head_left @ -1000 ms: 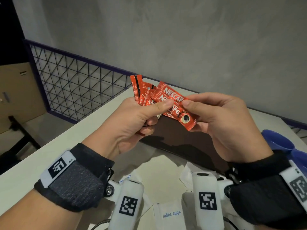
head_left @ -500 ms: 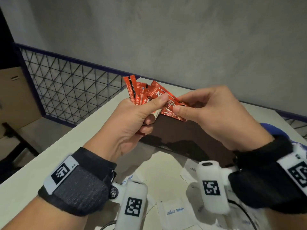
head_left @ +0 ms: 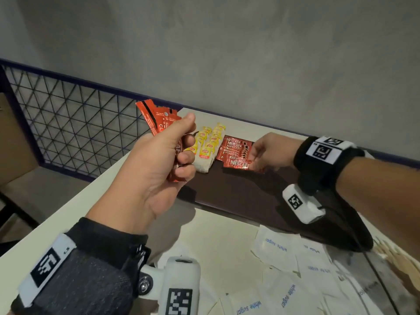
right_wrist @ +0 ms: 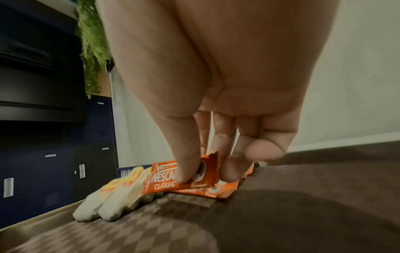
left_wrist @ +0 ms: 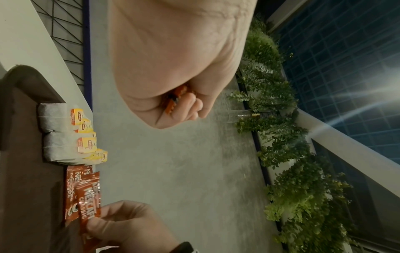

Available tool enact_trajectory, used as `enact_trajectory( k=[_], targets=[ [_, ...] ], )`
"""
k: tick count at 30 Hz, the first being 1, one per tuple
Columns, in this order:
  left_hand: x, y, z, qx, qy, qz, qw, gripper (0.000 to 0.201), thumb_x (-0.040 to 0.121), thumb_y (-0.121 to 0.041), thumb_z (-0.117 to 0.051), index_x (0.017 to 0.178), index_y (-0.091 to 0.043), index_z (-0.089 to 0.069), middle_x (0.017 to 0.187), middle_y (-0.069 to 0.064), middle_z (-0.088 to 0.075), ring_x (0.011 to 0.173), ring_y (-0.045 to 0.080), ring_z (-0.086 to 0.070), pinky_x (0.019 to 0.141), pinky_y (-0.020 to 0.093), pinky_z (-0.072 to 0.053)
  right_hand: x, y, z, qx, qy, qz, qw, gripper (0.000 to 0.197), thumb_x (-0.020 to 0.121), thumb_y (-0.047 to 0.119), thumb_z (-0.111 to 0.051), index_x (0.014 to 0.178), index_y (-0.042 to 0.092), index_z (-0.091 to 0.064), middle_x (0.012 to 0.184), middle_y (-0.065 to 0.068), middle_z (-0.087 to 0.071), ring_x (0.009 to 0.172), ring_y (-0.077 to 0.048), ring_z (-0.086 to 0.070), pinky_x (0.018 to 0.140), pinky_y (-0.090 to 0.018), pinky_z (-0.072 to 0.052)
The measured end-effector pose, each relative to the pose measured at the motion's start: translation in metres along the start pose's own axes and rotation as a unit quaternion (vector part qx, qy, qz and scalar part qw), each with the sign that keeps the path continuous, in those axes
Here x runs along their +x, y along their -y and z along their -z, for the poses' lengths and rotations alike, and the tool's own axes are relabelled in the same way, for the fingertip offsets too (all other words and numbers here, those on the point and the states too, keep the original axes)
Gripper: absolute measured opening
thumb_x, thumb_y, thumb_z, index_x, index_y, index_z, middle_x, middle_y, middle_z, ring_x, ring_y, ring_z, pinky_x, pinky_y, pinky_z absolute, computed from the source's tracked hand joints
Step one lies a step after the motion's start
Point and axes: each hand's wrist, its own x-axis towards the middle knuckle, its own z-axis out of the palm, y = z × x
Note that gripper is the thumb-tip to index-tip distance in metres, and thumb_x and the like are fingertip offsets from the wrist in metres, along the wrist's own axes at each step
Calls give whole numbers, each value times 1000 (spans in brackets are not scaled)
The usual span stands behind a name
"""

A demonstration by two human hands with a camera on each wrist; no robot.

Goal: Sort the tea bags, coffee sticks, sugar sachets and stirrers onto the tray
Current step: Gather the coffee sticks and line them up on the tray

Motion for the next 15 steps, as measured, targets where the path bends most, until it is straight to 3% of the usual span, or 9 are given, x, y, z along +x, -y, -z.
enact_trajectory(
  k=[5,10,15],
  targets=[
    [2,1,1,6,-2,-4,1000,18,92,-29,-74,82,-17,-64,66,-5,-52,43,3,-36,35,14,-23,24,0,-20,-21,17,-19,999,14,85,17,-82,86,16,-68,91,-6,-71,77,-19,-70,62,-27,-59],
    [1,2,1,11,-7,-1,1000,17,92,-29,-73,83,-17,-64,66,-5,-52,43,3,-36,35,14,-24,32,6,-21,-28,2,-31,999,20,84,17,-82,97,14,-67,98,-8,-70,77,-24,-75,64,-28,-60],
    [1,1,0,14,-8,2,1000,19,93,-29,-72,81,-18,-63,64,-5,-51,41,3,-36,33,14,-24,30,12,-24,-72,-15,-23,997,27,86,23,-81,104,15,-63,95,-4,-69,72,-20,-75,62,-26,-57]
  ],
)
